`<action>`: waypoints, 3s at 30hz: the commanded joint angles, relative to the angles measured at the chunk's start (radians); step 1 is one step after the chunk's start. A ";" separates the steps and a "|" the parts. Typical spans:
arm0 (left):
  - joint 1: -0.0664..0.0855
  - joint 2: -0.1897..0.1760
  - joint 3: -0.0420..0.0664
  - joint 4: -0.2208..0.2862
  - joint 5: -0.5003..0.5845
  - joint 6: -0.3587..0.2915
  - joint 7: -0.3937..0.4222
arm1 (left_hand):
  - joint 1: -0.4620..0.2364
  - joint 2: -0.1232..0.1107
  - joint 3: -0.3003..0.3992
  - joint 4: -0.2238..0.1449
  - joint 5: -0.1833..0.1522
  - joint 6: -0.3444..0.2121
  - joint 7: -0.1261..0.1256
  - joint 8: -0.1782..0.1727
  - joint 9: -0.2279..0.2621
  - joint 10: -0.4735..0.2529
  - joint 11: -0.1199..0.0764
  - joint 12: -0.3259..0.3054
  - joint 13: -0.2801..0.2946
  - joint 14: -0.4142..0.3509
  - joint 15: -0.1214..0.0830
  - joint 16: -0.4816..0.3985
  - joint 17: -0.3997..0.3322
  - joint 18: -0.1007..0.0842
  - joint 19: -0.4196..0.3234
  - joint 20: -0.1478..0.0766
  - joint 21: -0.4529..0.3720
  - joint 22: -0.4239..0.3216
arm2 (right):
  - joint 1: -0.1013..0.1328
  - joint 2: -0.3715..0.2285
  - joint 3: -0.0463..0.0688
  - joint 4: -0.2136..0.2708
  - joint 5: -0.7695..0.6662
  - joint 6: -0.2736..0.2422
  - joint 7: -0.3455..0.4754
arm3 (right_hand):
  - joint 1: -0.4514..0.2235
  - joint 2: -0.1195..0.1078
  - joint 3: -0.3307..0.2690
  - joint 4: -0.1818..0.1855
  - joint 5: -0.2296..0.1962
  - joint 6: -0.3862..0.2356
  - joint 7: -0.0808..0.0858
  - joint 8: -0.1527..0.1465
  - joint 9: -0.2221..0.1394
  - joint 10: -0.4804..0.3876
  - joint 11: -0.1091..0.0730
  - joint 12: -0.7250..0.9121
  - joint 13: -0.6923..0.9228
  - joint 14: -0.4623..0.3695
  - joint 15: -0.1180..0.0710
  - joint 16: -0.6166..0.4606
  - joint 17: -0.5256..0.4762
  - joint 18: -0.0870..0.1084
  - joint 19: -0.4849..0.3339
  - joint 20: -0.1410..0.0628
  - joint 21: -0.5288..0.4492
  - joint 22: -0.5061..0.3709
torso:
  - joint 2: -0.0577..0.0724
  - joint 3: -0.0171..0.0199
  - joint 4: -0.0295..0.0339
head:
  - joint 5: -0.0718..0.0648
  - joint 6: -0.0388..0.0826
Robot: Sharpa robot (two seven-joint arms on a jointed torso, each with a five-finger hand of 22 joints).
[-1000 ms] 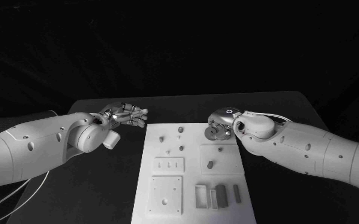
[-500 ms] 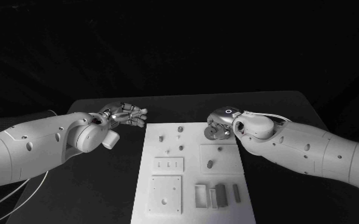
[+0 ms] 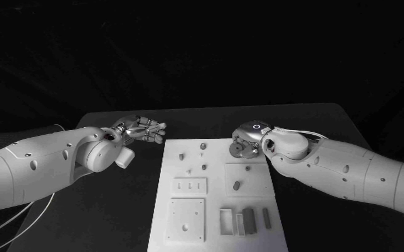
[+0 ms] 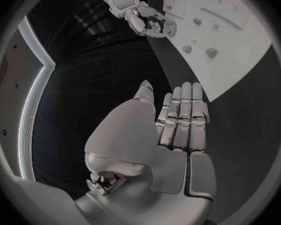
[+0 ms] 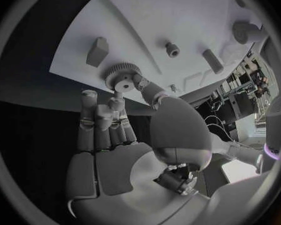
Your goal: Assemble the parts on the task board
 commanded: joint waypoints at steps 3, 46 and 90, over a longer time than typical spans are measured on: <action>0.001 0.001 0.001 0.002 -0.003 0.008 0.010 | 0.009 0.001 -0.007 0.000 -0.004 0.007 0.011 -0.003 -0.001 0.006 0.002 -0.007 0.001 0.005 0.000 -0.006 0.001 0.011 -0.001 -0.008 -0.006 -0.001 | -0.002 -0.005 -0.001 0.027 -0.046 -0.027 -0.008 | -0.008 0.008 0.001 -0.006 0.004 0.056 0.020 0.006 0.025 0.006 -0.007 0.006 -0.005 0.011 -0.016 0.000 -0.003 0.021 0.009 -0.002 0.004 0.013 | 0.000 -0.0009 0.0008 | 0.000 0.002; 0.001 0.010 0.001 -0.003 -0.003 0.006 0.014 | 0.012 0.002 -0.008 0.000 -0.004 0.007 0.011 -0.004 -0.001 0.007 0.002 -0.010 0.002 0.005 0.000 -0.009 0.004 0.010 -0.001 -0.008 -0.007 -0.001 | 0.015 0.181 -0.006 0.043 -0.142 -0.035 -0.047 | -0.015 -0.004 0.011 -0.009 0.004 0.055 0.018 0.002 0.026 0.011 -0.010 0.008 -0.028 0.019 -0.020 -0.004 -0.006 0.021 0.017 -0.007 0.002 0.010 | 0.001 -0.0013 0.0036 | 0.012 0.012; 0.001 0.017 0.001 -0.006 -0.003 0.009 0.014 | 0.010 0.003 -0.010 0.000 -0.004 0.005 0.012 -0.006 -0.002 0.007 0.003 -0.013 0.003 0.006 0.000 -0.013 0.007 0.010 -0.001 -0.008 -0.009 -0.001 | -0.005 0.265 -0.028 -0.065 -0.151 -0.008 -0.034 | -0.017 -0.002 0.012 -0.017 0.003 0.047 0.022 -0.006 0.024 0.008 -0.007 0.011 -0.037 0.018 -0.017 -0.005 -0.006 0.021 0.015 -0.006 -0.001 0.010 | 0.001 -0.0001 0.0023 | 0.021 0.007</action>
